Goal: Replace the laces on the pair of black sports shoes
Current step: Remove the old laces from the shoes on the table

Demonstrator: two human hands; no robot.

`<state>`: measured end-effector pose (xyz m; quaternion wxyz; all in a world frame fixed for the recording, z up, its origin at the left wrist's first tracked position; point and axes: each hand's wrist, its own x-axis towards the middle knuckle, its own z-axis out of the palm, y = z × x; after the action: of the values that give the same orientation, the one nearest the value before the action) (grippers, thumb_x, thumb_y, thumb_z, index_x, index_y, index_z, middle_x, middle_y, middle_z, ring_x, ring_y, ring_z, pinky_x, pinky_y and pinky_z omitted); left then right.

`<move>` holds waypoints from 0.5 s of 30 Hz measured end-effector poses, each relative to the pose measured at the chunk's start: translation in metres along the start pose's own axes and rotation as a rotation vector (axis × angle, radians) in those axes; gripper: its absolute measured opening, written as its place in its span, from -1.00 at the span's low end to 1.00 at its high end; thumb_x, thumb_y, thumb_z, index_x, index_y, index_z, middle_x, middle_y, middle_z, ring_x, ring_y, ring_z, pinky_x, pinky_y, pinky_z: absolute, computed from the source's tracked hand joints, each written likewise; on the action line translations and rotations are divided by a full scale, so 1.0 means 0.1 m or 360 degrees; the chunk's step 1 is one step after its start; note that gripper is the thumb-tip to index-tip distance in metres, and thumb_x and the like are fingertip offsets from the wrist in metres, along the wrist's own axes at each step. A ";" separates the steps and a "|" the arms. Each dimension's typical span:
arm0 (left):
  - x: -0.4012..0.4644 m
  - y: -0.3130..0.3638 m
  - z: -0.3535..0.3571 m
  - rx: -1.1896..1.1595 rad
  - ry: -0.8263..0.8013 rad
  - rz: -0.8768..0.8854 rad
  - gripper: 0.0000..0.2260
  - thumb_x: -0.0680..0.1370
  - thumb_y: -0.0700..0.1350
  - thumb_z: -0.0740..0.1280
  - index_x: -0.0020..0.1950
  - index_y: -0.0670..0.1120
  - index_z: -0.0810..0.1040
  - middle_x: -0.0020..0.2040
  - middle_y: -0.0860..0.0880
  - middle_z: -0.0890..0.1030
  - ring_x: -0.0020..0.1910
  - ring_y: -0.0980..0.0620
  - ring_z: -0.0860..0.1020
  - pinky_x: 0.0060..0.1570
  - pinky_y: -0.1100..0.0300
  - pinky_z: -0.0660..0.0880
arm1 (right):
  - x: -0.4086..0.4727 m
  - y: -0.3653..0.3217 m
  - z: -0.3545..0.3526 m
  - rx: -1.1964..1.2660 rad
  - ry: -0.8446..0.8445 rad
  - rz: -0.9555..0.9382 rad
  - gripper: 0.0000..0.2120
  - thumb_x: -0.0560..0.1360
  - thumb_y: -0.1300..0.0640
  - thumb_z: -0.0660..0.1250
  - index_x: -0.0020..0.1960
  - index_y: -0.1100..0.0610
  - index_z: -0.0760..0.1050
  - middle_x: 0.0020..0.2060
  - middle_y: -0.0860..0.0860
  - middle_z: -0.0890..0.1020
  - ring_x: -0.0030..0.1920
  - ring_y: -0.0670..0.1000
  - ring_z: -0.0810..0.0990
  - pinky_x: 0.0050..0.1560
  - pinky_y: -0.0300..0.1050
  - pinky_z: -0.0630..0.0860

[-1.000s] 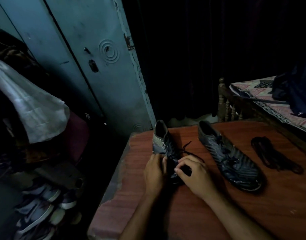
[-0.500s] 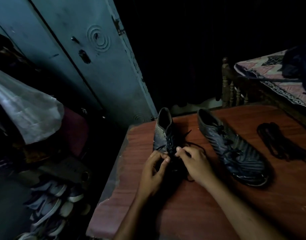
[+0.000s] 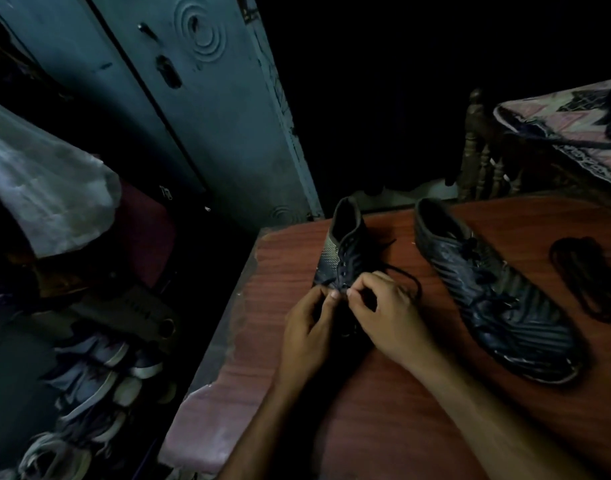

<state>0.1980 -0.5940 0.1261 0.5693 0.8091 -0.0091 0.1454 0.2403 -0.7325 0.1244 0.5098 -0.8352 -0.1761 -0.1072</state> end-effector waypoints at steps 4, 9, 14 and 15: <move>0.13 0.17 -0.05 0.0208 -0.0017 -0.0219 -0.62 0.65 0.11 0.32 -0.21 -0.15 0.57 -0.37 0.03 0.55 -0.35 0.14 0.49 -0.30 0.10 0.40 | -0.01 -0.04 -0.01 0.0051 0.0105 -0.0082 -0.81 0.47 -0.08 0.18 -0.24 0.00 0.42 -0.26 -0.10 0.49 -0.20 -0.04 0.52 -0.13 0.01 0.49; 0.39 0.38 -0.18 0.0853 -0.0090 -0.0340 -0.73 0.57 0.01 0.44 -0.22 -0.16 0.69 -0.44 -0.04 0.56 -0.52 0.25 0.42 -0.46 0.28 0.32 | -0.05 -0.10 0.05 0.0032 0.0033 -0.0075 -0.82 0.43 -0.06 0.21 -0.28 0.02 0.40 -0.27 -0.12 0.44 -0.28 -0.09 0.46 -0.23 -0.05 0.44; 0.32 0.43 -0.08 0.0206 0.0004 -0.0505 -0.80 0.58 -0.06 0.44 -0.16 -0.15 0.68 -0.31 -0.06 0.66 -0.28 0.03 0.61 -0.20 0.11 0.50 | -0.02 -0.08 -0.01 0.0081 0.0022 -0.0032 -0.77 0.47 -0.04 0.25 -0.33 -0.02 0.36 -0.29 -0.06 0.45 -0.26 -0.03 0.49 -0.20 -0.02 0.42; 0.28 0.45 -0.07 0.0070 0.0033 -0.0460 -0.81 0.60 -0.08 0.42 -0.15 -0.15 0.67 -0.28 -0.07 0.67 -0.25 0.00 0.60 -0.18 0.06 0.50 | -0.01 -0.09 -0.01 0.0114 -0.0017 0.0007 -0.73 0.53 0.00 0.28 -0.33 -0.01 0.38 -0.29 -0.04 0.45 -0.25 -0.02 0.49 -0.19 -0.02 0.40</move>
<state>0.2153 -0.5988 0.1763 0.5664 0.8128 0.1167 0.0703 0.2362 -0.7294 0.1318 0.5386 -0.8174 -0.1806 -0.0953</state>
